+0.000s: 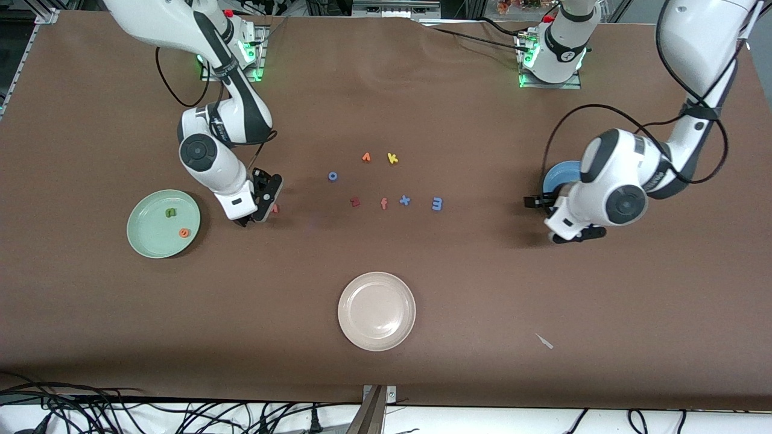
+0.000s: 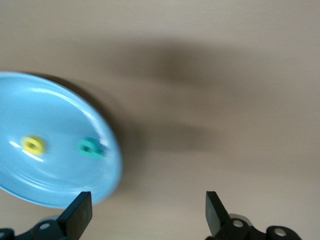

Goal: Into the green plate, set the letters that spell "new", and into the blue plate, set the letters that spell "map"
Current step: 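Grasp the pink W with the right gripper while the left reaches blue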

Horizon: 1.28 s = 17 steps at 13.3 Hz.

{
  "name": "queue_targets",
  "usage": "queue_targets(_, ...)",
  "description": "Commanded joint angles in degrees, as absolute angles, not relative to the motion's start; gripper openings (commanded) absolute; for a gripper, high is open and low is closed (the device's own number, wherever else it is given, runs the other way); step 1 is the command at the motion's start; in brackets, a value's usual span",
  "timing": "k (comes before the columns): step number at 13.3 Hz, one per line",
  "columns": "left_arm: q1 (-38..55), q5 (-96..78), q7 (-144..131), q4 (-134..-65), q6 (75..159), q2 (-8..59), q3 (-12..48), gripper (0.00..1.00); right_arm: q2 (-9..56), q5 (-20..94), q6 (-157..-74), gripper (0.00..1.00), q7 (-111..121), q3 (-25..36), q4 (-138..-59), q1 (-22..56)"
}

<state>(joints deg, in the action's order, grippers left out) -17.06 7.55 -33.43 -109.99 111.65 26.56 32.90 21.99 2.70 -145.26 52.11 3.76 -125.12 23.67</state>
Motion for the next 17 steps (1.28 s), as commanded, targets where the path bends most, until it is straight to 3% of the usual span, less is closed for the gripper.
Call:
queue_targets(1,-15.0,5.3,-45.5,-110.1,117.7,28.2,34.8,1.0,22.0,1.7,-148.3,1.0,55.3,4.0,-126.4,24.9)
queue_targets(7,-3.7,6.2,-73.7,-112.0,132.6,34.3,34.1,1.0,26.8,1.4,-154.4,0.99,62.6,4.0,-125.2,25.0)
queue_targets(9,-1.9,9.4,-79.4,-112.9,137.0,35.2,34.0,1.0,26.9,1.4,-154.2,0.92,63.2,4.0,-125.0,24.9)
queue_targets(12,2.7,24.2,-82.3,-112.2,137.3,37.5,33.7,0.98,27.2,1.5,-154.3,0.83,62.3,4.0,-125.0,25.2)
queue_targets(14,2.8,27.9,-82.4,-110.5,137.8,39.4,33.7,0.98,27.3,1.5,-154.3,0.73,62.2,4.0,-125.0,25.2)
queue_targets(17,3.5,28.0,-82.1,-109.4,140.4,40.1,33.6,0.97,27.3,1.6,-154.1,0.44,62.1,4.0,-125.0,25.4)
